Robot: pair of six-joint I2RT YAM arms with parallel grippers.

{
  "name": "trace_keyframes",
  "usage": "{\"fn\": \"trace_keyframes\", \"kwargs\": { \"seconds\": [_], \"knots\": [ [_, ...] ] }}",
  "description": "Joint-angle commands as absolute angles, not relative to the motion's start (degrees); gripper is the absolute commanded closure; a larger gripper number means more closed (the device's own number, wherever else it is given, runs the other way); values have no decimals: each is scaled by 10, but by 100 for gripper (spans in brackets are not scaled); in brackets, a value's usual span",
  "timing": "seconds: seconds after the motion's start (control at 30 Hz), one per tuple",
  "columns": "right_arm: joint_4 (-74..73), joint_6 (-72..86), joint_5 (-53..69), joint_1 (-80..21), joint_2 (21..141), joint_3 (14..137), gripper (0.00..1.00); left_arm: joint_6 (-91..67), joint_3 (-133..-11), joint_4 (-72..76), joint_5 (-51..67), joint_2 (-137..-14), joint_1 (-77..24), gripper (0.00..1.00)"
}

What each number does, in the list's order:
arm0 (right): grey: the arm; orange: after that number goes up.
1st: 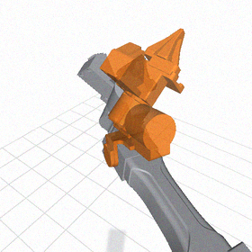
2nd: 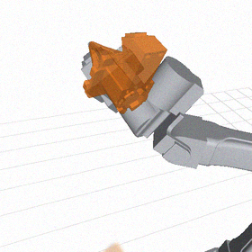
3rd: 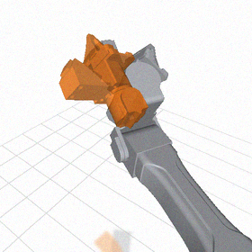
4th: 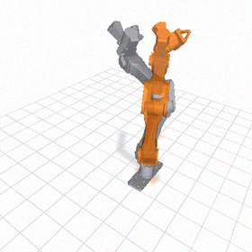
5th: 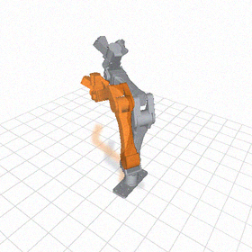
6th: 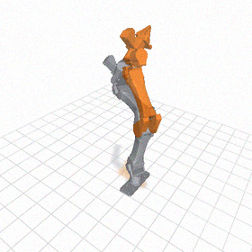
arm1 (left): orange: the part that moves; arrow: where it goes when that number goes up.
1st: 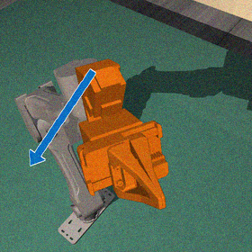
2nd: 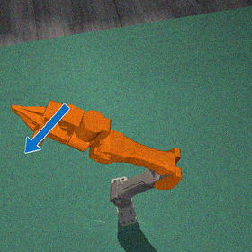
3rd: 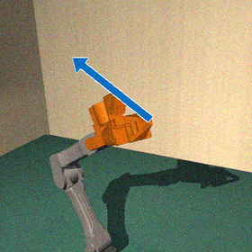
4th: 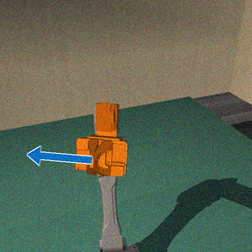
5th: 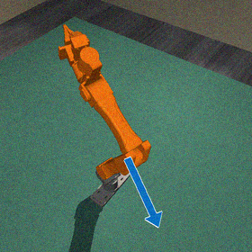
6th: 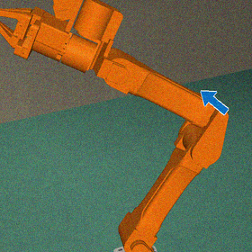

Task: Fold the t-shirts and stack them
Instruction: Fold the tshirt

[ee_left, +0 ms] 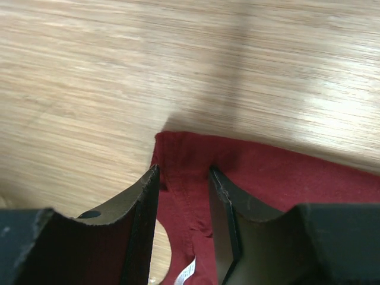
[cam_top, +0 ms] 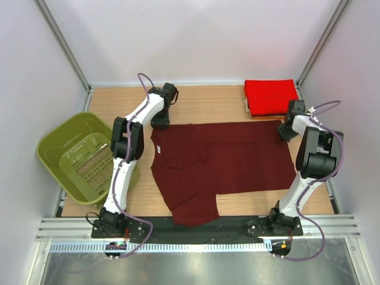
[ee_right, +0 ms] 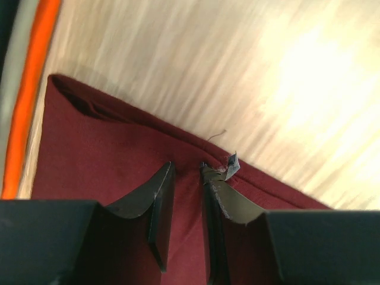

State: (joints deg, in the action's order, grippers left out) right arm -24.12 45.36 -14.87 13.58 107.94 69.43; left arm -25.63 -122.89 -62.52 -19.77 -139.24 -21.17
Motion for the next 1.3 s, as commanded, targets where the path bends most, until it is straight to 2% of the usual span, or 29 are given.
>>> {"fn": "trace_keyframes", "kwargs": {
  "seconds": [0.0,0.17,0.33,0.47,0.53,0.7,0.73,0.87,1.07,1.27],
  "knots": [
    [-250,518,-221,145,1050,664,69,-292,-1275,-663,-221,-1407,-202,60],
    [-217,560,-215,145,1014,636,69,-322,-1289,-652,-194,-1404,-202,60],
    [-226,472,-141,140,996,690,66,-292,-1331,-656,-178,-1373,-204,58],
    [-253,389,-49,117,934,696,61,-286,-1318,-677,-173,-1295,-207,55],
    [-263,377,13,100,885,683,59,-285,-1253,-678,-150,-1230,-212,55],
    [-217,369,117,-24,812,601,55,-299,-1048,-622,-53,-1087,-239,54],
    [-204,370,130,-43,809,588,51,-300,-987,-609,-4,-1068,-243,54],
    [-164,373,184,-130,816,548,46,-297,-903,-569,62,-999,-262,53],
    [-149,381,184,-215,868,541,47,-289,-895,-606,16,-967,-272,53],
    [-319,359,113,-337,839,585,50,-255,-943,-650,38,-920,-287,53]
  ]
}}
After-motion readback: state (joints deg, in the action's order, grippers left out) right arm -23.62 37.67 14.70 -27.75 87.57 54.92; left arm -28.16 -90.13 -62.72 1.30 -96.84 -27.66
